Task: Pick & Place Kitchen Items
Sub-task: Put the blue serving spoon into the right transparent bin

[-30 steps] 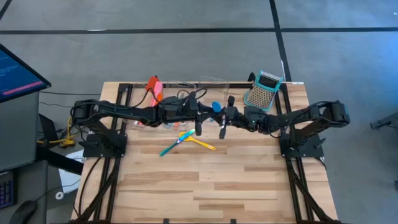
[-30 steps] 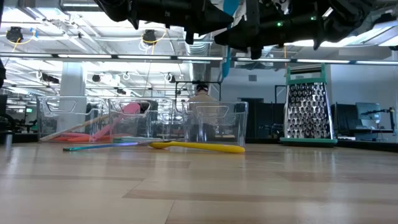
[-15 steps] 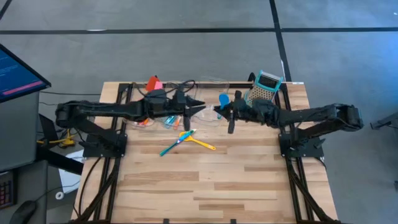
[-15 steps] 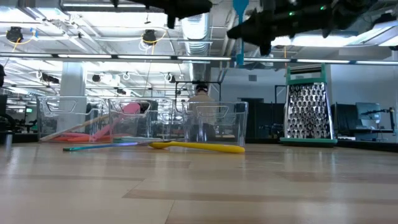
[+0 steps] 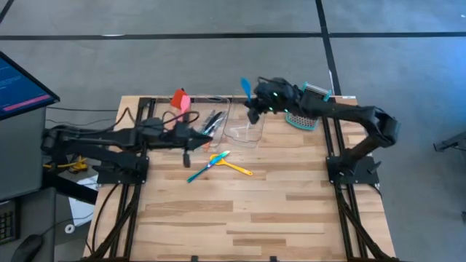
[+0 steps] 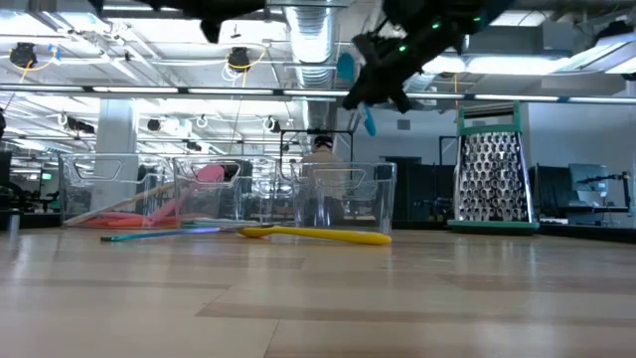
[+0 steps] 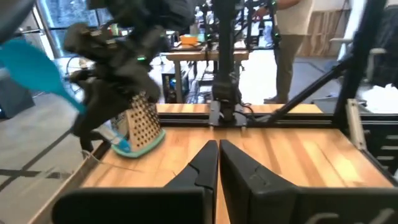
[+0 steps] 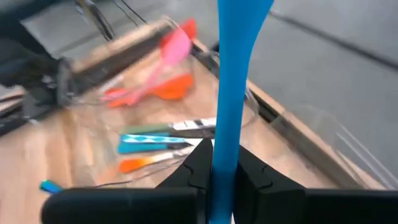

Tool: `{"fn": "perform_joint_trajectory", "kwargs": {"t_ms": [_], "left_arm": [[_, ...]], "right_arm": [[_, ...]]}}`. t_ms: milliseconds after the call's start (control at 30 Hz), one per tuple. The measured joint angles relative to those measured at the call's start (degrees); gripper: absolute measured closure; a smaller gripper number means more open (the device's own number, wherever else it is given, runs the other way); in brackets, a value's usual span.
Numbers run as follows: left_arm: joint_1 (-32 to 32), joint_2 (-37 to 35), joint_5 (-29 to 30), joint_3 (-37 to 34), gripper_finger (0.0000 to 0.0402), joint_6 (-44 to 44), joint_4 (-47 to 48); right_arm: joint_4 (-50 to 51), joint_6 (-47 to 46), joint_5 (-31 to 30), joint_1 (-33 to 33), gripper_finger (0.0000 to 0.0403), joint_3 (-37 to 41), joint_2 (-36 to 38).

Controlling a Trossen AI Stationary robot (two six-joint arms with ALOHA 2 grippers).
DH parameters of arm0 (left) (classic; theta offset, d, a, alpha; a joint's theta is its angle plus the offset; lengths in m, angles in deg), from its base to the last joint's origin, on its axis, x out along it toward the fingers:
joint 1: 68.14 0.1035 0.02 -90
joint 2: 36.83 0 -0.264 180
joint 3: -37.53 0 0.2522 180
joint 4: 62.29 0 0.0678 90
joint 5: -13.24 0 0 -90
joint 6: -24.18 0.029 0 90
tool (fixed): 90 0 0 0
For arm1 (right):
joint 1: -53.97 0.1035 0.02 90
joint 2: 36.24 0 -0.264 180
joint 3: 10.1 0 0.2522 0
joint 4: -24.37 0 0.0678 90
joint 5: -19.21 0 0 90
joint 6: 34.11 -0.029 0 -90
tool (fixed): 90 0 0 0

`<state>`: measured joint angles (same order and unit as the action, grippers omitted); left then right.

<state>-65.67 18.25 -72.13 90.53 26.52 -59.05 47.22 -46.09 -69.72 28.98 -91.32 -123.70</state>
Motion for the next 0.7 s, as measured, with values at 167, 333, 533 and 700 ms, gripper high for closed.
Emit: {"fn": "perform_joint_trajectory", "kwargs": {"t_ms": [167, 333, 533, 700], "left_arm": [[-0.68, -7.1, 0.01, -5.67, 0.0399, -1.44, -0.72], [-0.77, -12.68, 0.02, -9.47, 0.0399, -2.11, -1.31], [-0.87, -16.21, 0.01, -12.2, 0.0399, -3.24, -1.04], [-1.0, -16.78, -0.01, -12.86, 0.0399, -3.27, -1.38]], "right_arm": [[6.94, -5.15, 1.97, -3.62, 0.0381, -8.38, -8.85], [9.71, -10.88, 7.86, -6.42, 0.0381, -12.27, -17.76], [17.84, -13.61, 8.49, -6.8, 0.0381, -17.35, -25.73], [28.75, -13.59, 8.07, -6.33, 0.0381, -23.51, -30.19]]}}
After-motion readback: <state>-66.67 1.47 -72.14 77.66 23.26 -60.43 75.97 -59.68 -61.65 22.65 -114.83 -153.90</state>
